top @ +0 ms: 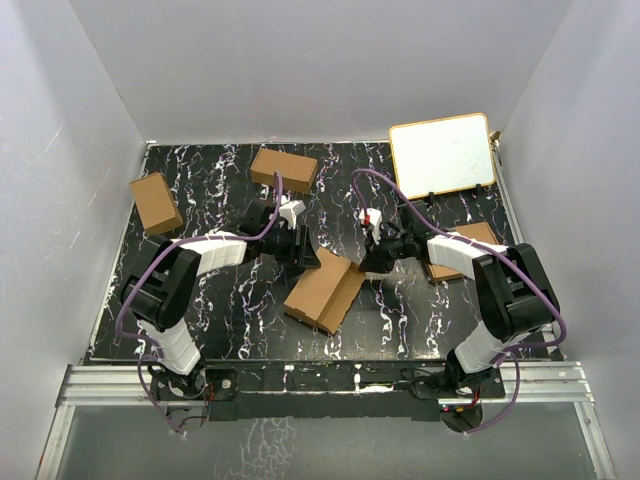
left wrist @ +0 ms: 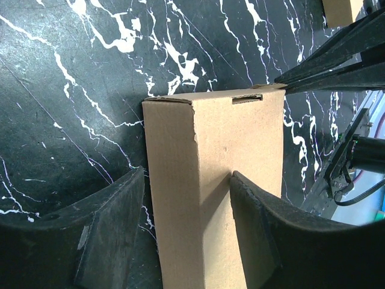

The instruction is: Fold the paper box

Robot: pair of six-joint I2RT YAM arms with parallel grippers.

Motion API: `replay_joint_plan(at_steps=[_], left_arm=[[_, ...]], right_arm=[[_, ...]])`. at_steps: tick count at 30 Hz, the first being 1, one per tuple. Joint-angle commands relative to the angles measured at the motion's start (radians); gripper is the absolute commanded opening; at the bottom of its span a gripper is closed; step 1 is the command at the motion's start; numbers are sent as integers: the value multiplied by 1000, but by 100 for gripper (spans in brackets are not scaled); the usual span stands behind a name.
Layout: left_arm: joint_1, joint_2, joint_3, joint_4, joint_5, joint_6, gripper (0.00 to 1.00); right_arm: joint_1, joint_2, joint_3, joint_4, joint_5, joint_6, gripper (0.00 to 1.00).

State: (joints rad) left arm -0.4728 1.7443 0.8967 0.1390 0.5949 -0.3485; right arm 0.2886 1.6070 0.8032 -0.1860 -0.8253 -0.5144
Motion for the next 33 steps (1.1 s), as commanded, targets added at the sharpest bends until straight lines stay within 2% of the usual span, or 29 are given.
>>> replay_joint_plan(at_steps=[1, 6, 14, 33], left_arm=[[7, -9, -7, -85, -53, 35, 56], [7, -17, -8, -93, -51, 48, 56], [7, -33, -11, -83, -10, 76, 55], [7, -17, -3, -105, -15, 83, 54]], right_arm=[[8, -35, 7, 4, -33, -57, 8], [8, -14, 28, -42, -19, -80, 8], [7, -20, 28, -19, -18, -39, 8], [8, -6, 37, -78, -26, -119, 8]])
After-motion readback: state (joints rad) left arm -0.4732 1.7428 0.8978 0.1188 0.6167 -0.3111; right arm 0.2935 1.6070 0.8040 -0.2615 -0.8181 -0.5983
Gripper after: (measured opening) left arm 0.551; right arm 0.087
